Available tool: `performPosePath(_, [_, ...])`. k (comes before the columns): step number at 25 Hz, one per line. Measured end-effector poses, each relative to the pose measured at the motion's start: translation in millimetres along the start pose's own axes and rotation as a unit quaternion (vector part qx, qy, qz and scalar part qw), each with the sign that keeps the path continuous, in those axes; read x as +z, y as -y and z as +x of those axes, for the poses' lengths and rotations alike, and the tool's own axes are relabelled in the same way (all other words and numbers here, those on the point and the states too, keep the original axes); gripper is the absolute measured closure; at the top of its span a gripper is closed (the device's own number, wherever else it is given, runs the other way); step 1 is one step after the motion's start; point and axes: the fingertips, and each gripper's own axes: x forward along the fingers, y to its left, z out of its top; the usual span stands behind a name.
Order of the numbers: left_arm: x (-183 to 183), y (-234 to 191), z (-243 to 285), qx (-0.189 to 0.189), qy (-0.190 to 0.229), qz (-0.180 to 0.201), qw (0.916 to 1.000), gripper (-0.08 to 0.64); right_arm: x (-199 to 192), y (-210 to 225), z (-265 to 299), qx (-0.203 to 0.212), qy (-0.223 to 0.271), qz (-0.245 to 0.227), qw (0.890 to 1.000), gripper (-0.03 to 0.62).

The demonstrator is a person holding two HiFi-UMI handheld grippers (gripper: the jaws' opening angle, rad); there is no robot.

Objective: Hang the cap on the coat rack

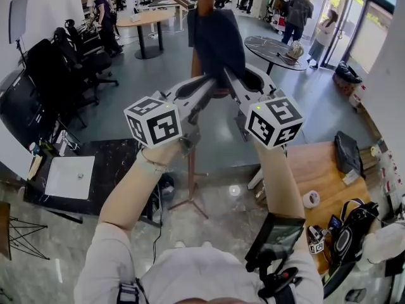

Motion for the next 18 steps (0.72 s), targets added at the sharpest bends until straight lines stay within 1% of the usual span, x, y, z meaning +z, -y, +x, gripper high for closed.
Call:
performPosePath(2, [-6.2, -0.8, -2.7, 0.002, 0.0, 0.001, 1.0, 0.551, -2.9, 0.4, -3.0, -0.006, 0.009, 0.005, 1.0, 0.546])
performPosePath(6, [-11.8, 0.7, -8.6, 0.015, 0.017, 0.015, 0.9996, 0.551, -12.7, 1.6, -10.2, -0.011, 0.012, 0.017, 1.0, 0.468])
performPosePath(8, [-13.5, 3.8, -12.2, 0.019, 0.027, 0.026, 0.9991, 0.551, -19.0, 1.2, -15.4, -0.014, 0.015, 0.021, 1.0, 0.446])
performPosePath(13, [-24.1, 14.0, -15.5, 0.024, 0.031, 0.055, 0.9977, 0.551, -24.4, 2.1, -32.4, -0.032, 0.037, 0.029, 0.998, 0.425])
performPosePath(18, [-47.1, 15.3, -18.7, 0.03, 0.026, 0.061, 0.9973, 0.551, -33.5, -7.0, -43.5, -0.049, 0.047, -0.001, 0.998, 0.416])
